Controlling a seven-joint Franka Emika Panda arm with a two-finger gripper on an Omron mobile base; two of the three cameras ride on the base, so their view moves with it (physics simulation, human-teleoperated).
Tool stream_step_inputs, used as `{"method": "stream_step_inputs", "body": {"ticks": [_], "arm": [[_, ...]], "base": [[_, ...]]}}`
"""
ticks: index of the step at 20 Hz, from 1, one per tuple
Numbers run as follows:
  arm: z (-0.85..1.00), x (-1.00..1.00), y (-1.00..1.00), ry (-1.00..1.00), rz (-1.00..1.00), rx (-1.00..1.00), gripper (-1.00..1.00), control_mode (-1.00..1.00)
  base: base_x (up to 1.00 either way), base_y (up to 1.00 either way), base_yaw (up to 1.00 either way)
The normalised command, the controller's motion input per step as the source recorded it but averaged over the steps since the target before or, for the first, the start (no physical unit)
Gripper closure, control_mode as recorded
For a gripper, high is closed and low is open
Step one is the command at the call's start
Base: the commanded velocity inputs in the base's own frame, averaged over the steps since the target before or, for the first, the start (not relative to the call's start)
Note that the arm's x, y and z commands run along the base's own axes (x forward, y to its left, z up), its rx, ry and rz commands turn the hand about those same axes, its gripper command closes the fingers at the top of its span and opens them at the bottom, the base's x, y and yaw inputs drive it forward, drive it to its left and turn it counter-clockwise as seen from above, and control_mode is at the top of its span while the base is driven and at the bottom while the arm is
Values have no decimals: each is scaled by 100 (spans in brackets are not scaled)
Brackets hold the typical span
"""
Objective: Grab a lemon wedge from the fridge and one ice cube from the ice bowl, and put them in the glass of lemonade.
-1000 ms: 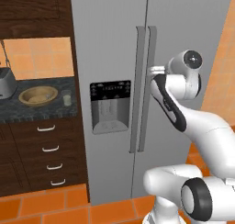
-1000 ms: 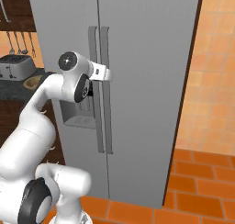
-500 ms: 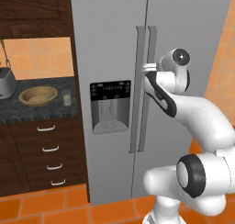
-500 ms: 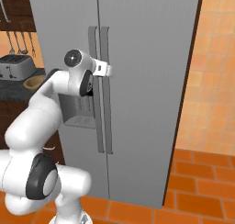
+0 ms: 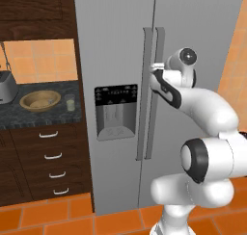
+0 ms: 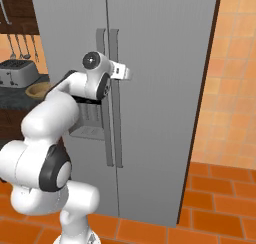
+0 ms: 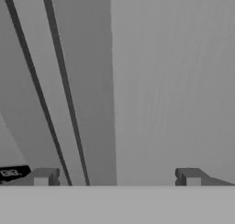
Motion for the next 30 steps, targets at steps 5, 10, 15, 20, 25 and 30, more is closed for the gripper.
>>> {"method": "stream_step_inputs", "body": {"ticks": [5,10,15,20,25,30], "arm": [[-28,57,0,0,0,0,-100,-100],[-39,60,0,-1,0,0,-100,-100],[-13,50,0,0,0,0,-100,-100],[-9,28,0,0,0,0,-100,-100],[-2,3,0,0,0,0,100,-100],[-3,9,-5,0,0,0,100,-100]], "base": [[0,0,0],[0,0,0],[0,0,0],[0,0,0],[0,0,0],[0,0,0]]}}
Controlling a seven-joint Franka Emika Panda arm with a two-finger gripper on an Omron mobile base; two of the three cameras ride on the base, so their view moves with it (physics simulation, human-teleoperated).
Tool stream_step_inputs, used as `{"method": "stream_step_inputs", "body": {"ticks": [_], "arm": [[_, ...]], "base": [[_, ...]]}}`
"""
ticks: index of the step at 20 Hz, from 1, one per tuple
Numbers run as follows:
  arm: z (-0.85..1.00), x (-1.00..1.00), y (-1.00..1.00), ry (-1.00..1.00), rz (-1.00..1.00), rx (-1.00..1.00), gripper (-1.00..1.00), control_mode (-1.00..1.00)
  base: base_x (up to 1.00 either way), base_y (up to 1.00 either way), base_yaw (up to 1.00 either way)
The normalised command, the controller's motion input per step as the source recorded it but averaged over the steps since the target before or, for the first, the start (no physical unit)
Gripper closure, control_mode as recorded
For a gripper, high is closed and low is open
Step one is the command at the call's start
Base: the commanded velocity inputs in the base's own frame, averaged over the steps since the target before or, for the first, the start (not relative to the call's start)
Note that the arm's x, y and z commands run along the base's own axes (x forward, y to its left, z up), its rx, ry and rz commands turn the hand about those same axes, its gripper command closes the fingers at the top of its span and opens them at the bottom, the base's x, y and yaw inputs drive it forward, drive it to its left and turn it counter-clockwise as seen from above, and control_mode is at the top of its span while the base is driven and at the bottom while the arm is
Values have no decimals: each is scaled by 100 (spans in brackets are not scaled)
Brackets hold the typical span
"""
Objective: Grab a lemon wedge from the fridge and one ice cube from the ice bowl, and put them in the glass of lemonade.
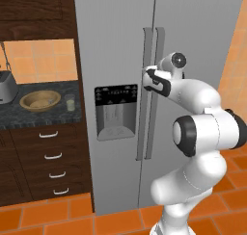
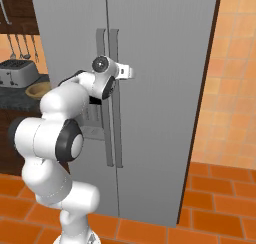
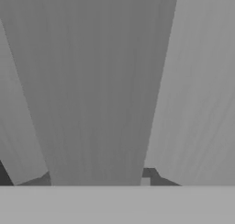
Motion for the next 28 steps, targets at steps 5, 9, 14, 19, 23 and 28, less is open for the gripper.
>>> {"method": "stream_step_inputs", "body": {"ticks": [5,9,14,19,23,28], "arm": [[0,21,-68,0,-7,0,100,-100],[0,2,-100,2,-12,6,100,-100],[2,-11,-100,3,-16,15,100,-100],[17,-55,-100,4,-15,25,100,-100],[18,-66,-100,5,-16,24,100,-100],[14,-73,-100,5,-16,24,100,-100]], "base": [[0,0,0],[0,0,0],[0,0,0],[0,0,0],[0,0,0],[0,0,0]]}}
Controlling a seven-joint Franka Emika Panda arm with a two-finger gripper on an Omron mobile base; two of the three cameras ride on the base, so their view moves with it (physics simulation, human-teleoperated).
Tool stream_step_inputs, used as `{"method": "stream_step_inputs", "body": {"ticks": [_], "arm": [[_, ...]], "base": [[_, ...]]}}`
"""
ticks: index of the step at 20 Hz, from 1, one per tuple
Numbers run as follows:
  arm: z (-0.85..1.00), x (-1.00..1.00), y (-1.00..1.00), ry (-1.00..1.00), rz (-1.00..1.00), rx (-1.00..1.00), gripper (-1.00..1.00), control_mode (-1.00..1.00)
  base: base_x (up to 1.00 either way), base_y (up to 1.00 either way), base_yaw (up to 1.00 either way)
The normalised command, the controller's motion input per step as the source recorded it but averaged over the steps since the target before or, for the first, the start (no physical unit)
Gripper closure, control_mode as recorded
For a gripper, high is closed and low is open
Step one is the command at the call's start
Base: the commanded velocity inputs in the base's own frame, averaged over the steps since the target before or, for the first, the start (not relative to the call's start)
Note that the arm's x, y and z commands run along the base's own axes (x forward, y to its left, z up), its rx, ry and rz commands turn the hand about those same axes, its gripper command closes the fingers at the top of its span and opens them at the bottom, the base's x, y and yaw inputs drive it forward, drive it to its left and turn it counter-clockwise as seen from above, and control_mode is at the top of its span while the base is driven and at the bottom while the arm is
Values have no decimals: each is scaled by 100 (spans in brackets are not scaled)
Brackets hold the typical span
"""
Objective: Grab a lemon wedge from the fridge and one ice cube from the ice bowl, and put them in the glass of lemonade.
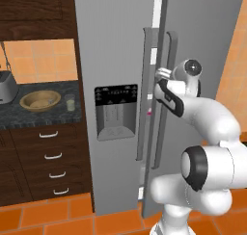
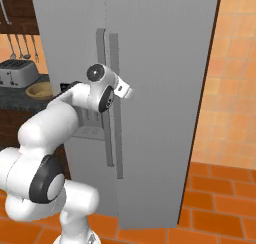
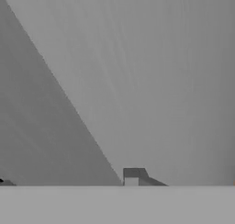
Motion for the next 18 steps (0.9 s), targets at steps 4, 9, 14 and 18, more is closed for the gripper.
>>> {"method": "stream_step_inputs", "body": {"ticks": [4,9,14,18], "arm": [[8,-80,-100,2,-15,24,100,-100],[11,-83,-100,0,-16,25,100,-100],[13,-62,-100,0,-12,20,100,-100],[26,-15,-100,0,-1,8,100,-100]], "base": [[0,0,0],[0,0,0],[0,0,0],[0,0,0]]}}
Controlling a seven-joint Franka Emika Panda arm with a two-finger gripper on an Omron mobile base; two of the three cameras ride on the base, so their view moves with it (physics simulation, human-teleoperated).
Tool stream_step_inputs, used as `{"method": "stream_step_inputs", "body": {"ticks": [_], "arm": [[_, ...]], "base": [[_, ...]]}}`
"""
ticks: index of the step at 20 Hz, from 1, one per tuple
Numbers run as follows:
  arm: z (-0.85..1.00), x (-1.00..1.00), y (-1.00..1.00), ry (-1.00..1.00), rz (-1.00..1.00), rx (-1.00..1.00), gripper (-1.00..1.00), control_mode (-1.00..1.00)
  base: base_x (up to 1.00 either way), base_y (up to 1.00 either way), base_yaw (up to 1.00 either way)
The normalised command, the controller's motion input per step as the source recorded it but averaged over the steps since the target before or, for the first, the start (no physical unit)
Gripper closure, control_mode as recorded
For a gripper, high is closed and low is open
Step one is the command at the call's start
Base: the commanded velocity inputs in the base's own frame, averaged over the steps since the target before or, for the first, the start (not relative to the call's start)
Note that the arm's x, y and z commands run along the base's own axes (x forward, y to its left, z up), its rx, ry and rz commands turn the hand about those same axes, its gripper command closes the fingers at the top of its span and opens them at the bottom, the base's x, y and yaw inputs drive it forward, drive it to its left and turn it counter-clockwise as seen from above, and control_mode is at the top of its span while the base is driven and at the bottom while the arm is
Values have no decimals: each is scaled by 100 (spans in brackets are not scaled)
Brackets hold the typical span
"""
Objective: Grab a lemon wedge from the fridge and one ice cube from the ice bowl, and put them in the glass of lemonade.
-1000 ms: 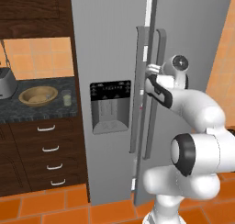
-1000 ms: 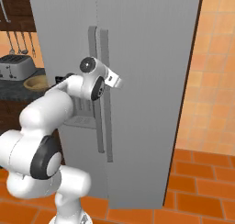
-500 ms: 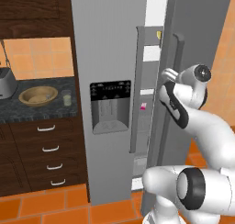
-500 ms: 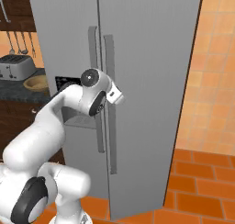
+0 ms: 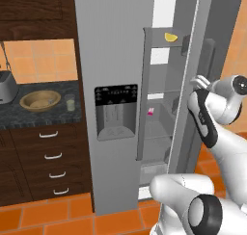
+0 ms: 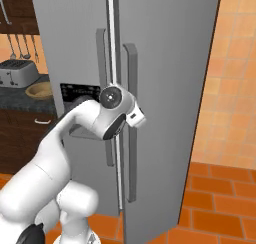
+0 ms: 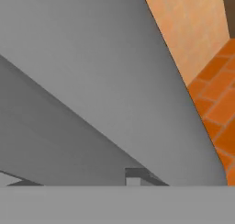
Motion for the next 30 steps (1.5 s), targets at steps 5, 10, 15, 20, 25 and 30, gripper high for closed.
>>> {"method": "stream_step_inputs", "body": {"ticks": [5,10,15,20,25,30], "arm": [[4,-43,-100,-6,1,5,100,-100],[-5,-53,-100,-13,5,0,100,-100],[25,-34,-63,2,-1,-2,-100,-100],[82,-47,-11,0,0,-5,-100,-100],[93,-72,6,-10,0,-5,-100,-100],[49,-14,89,0,-5,-30,-100,-100]], "base": [[0,0,0],[0,0,0],[0,0,0],[0,0,0],[0,0,0],[0,0,0]]}}
